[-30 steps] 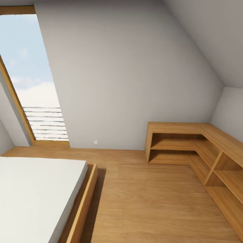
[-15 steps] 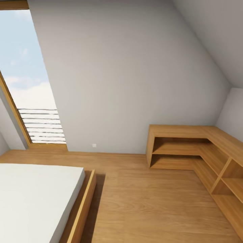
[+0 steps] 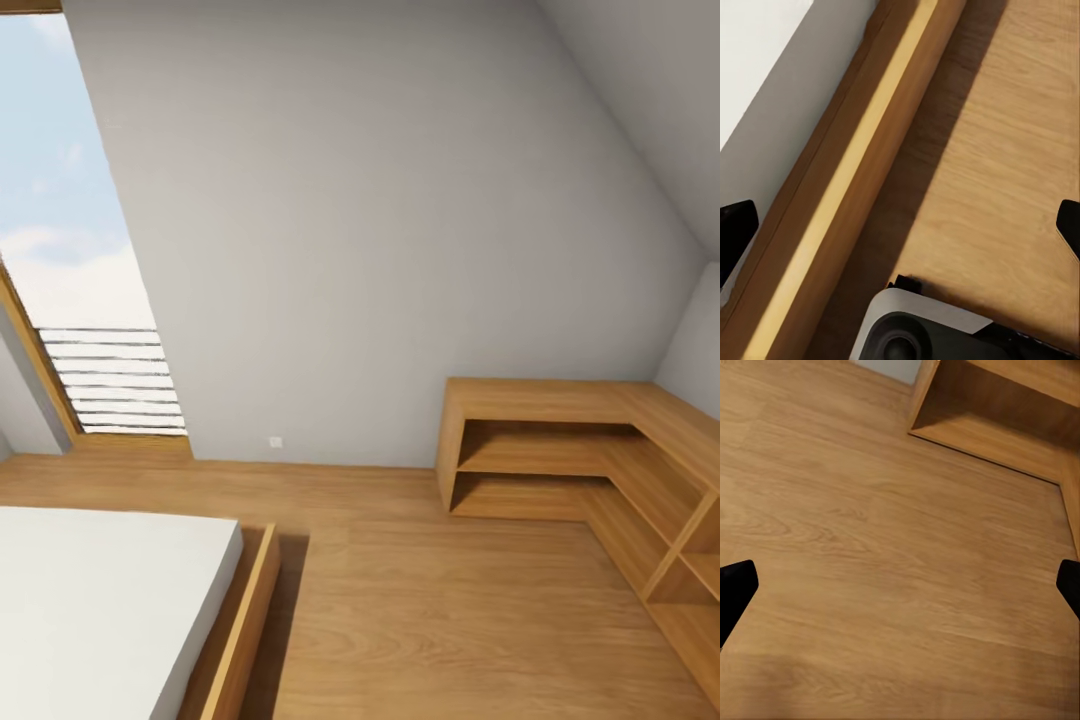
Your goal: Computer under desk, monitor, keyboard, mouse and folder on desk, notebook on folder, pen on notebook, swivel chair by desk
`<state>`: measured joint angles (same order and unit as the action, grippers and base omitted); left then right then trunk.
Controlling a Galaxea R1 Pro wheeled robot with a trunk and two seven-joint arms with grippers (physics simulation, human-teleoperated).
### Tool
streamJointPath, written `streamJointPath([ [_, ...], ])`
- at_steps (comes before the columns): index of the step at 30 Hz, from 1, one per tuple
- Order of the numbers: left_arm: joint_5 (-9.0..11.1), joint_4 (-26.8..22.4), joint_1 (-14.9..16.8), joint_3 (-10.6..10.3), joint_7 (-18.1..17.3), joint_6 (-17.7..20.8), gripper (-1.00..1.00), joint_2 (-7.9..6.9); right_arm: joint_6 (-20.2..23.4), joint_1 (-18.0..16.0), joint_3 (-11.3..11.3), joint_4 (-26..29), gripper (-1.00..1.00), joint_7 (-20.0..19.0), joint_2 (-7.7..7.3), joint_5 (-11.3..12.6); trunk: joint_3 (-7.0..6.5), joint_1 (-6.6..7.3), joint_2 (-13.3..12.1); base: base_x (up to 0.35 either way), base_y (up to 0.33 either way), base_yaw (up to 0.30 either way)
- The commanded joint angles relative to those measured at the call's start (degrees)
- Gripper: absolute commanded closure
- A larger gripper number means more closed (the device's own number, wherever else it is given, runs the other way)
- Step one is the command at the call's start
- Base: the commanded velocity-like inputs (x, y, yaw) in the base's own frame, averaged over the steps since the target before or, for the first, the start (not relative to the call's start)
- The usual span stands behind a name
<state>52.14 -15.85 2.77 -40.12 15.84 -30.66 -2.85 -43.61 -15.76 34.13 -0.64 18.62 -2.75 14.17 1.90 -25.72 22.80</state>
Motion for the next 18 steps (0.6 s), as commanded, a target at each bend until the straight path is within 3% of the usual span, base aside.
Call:
streamJointPath([
  [1,0.2,-0.1,0.0,-0.5,0.5,-0.1,-1.00,-0.05,-0.2,-0.1,0.5,-0.1,-1.00,0.2,0.02,0.3,0.13,-0.07,0.1,0.315,0.000,-0.036],
  [7,0.2,-0.1,0.0,-0.5,0.5,-0.1,-1.00,-0.05,-0.2,-0.1,0.5,-0.1,-1.00,0.2,0.02,0.3,0.01,-0.07,0.1,0.317,0.000,-0.105],
  [18,0.2,-0.1,0.0,-0.5,0.5,-0.1,-1.00,-0.05,-0.2,-0.1,0.5,-0.1,-1.00,0.2,0.03,0.3,-0.47,-0.07,0.1,0.323,0.000,-0.194],
])
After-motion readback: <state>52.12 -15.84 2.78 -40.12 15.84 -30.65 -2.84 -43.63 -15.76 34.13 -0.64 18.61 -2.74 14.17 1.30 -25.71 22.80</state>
